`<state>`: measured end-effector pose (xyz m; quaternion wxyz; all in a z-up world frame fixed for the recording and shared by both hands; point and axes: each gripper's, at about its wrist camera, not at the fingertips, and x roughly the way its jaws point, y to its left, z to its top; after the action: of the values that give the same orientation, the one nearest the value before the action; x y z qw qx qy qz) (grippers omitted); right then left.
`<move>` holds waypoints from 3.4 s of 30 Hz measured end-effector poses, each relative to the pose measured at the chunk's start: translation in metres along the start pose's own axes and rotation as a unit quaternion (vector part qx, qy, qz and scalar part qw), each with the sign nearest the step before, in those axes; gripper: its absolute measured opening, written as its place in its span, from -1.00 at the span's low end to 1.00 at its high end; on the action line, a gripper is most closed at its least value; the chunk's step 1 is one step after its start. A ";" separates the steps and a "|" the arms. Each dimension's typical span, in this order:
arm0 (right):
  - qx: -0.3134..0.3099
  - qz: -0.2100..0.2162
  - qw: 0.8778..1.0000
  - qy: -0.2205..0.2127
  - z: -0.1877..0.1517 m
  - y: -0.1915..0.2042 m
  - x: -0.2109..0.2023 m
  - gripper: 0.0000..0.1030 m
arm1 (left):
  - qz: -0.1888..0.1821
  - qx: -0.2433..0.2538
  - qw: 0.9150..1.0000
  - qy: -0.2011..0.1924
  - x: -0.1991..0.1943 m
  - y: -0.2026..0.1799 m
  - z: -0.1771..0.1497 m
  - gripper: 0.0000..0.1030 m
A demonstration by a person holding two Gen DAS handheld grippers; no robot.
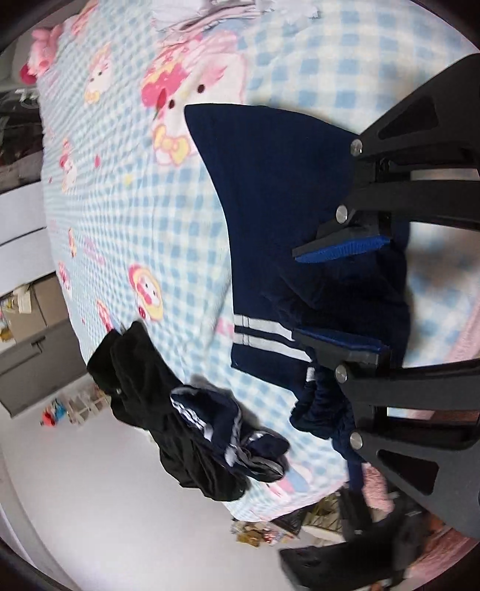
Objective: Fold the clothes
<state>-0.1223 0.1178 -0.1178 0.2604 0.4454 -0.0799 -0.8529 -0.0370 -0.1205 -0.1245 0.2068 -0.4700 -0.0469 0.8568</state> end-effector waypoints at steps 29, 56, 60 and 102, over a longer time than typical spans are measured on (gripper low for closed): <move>-0.012 -0.025 0.999 0.027 0.003 -0.018 0.002 -0.06 | -0.030 0.147 0.988 -0.032 0.019 -0.033 0.074 0.16; -0.071 0.004 0.996 0.050 0.002 -0.030 0.005 -0.78 | -0.101 0.002 0.989 -0.106 0.001 0.003 0.074 -0.67; -0.057 -0.045 0.997 -0.010 0.007 -0.032 -0.030 -0.80 | -0.092 -0.020 0.991 -0.092 0.024 0.012 0.093 -0.66; -0.072 -0.127 0.988 0.047 -0.019 -0.026 -0.002 -0.56 | 0.138 -0.089 0.986 -0.020 0.046 0.008 0.042 0.12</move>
<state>-0.1162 0.1429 -0.1373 0.1851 0.4717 0.0507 -0.8606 -0.0956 -0.1047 -0.1397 0.0431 -0.4712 -0.0623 0.8788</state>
